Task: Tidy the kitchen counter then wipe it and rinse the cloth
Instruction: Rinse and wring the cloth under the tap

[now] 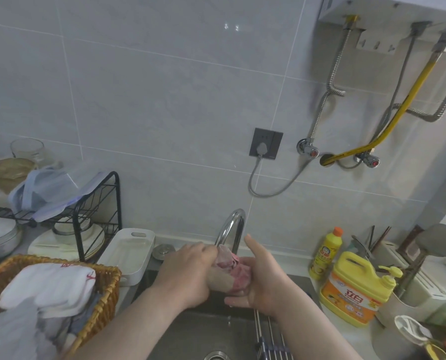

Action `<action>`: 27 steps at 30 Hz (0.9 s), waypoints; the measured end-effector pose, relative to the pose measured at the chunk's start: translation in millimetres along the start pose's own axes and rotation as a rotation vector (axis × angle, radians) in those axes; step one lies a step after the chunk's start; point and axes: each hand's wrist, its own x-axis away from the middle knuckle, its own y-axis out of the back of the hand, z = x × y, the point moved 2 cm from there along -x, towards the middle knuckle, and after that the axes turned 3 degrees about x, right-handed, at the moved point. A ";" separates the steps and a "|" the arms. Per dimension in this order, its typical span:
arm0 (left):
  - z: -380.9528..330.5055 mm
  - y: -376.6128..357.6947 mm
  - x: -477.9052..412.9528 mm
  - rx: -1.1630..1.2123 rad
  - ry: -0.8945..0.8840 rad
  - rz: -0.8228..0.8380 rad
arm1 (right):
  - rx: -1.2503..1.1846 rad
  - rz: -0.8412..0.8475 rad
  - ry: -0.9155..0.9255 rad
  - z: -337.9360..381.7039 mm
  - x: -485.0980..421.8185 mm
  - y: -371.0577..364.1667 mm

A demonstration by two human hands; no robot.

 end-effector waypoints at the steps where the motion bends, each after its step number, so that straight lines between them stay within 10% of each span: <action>1: -3.4 -2.1 0.1 -0.018 -0.029 -0.011 | -0.001 -0.028 -0.015 0.2 -3.5 -5.1; 8: -11.6 -7.8 -0.5 0.197 0.067 0.067 | 0.010 -0.446 0.345 -6.3 -10.3 -16.0; 27: -3.2 -33.3 9.7 1.457 0.440 0.886 | 0.171 -0.230 0.751 -3.3 -13.7 -8.3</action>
